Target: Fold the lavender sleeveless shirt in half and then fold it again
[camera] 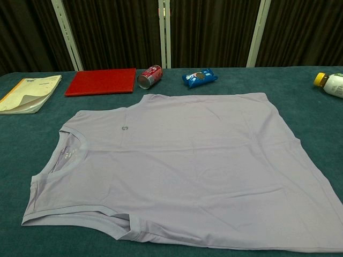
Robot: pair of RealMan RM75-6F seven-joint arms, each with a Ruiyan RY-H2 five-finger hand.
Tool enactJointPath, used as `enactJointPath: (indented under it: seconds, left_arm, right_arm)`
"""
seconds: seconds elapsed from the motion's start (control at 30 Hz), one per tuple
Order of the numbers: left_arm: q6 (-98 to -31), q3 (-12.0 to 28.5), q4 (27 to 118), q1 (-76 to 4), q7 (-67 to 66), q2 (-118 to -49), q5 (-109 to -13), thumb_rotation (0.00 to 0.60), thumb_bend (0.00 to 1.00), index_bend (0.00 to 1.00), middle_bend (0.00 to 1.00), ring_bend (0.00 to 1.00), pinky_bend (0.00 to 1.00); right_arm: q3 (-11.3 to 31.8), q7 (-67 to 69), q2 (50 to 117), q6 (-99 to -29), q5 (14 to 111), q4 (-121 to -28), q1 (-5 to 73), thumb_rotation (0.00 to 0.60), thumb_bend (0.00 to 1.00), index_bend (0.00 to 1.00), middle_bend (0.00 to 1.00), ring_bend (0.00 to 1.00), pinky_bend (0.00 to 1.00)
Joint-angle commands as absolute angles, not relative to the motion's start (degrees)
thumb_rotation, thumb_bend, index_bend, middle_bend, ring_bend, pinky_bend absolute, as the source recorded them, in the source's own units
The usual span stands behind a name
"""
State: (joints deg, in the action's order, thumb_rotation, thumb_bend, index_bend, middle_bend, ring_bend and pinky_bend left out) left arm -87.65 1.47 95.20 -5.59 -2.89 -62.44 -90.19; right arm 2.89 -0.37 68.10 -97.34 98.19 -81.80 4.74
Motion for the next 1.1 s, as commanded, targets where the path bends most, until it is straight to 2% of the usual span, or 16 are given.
enactJointPath:
  seconds: [0.03,0.37,0.5,0.6,0.7,0.87,1.1]
  left_arm:
    - [-87.9,1.67,95.54,-5.67,-3.0,-62.31,-90.35,0.6,0.0,0.0,0.0,0.0,0.0]
    - [-88.05,1.53,95.29,-5.53,-3.07,-62.74,-90.59,0.6,0.0,0.0,0.0,0.0,0.0]
    - [-88.56,1.9,96.07,-5.56,-2.67,-62.31,-90.7,0.6,0.0,0.0,0.0,0.0,0.0]
    - [-88.86,2.08,96.86,-5.5,-2.66,-61.87,-90.71,0.6,0.0,0.0,0.0,0.0,0.0]
    - [-88.85,2.21,97.45,-5.46,-2.76,-61.64,-90.41,0.6,0.0,0.0,0.0,0.0,0.0]
    - [-88.37,2.39,97.79,-5.59,-3.01,-61.61,-89.77,0.6,0.0,0.0,0.0,0.0,0.0]
    - [-87.73,2.55,97.7,-5.78,-3.08,-61.7,-89.1,0.6,0.0,0.0,0.0,0.0,0.0]
  right_arm:
    - [2.91,-0.2,67.95,-97.36,98.09,-81.85,4.66,0.6,0.0,0.0,0.0,0.0,0.0]
    - [1.29,2.29,67.46,-94.33,98.87,-82.37,5.53,0.6,0.0,0.02,0.0,0.0,0.0]
    - [-2.36,4.21,66.84,-90.12,103.95,-81.07,7.78,0.6,0.0,0.16,0.0,0.0,0.0]
    - [-6.57,10.48,66.25,-86.31,109.48,-79.84,10.6,0.6,0.0,0.3,0.0,0.0,0.0]
    - [-9.08,14.83,66.27,-84.64,113.89,-78.45,13.1,0.6,0.02,0.41,0.0,0.0,0.0]
    - [-10.81,14.18,67.65,-82.67,118.52,-76.66,15.75,0.6,0.11,0.46,0.0,0.0,0.0]
    - [-11.81,10.18,70.98,-79.46,120.91,-74.8,17.8,0.6,0.14,0.47,0.0,0.0,0.0]
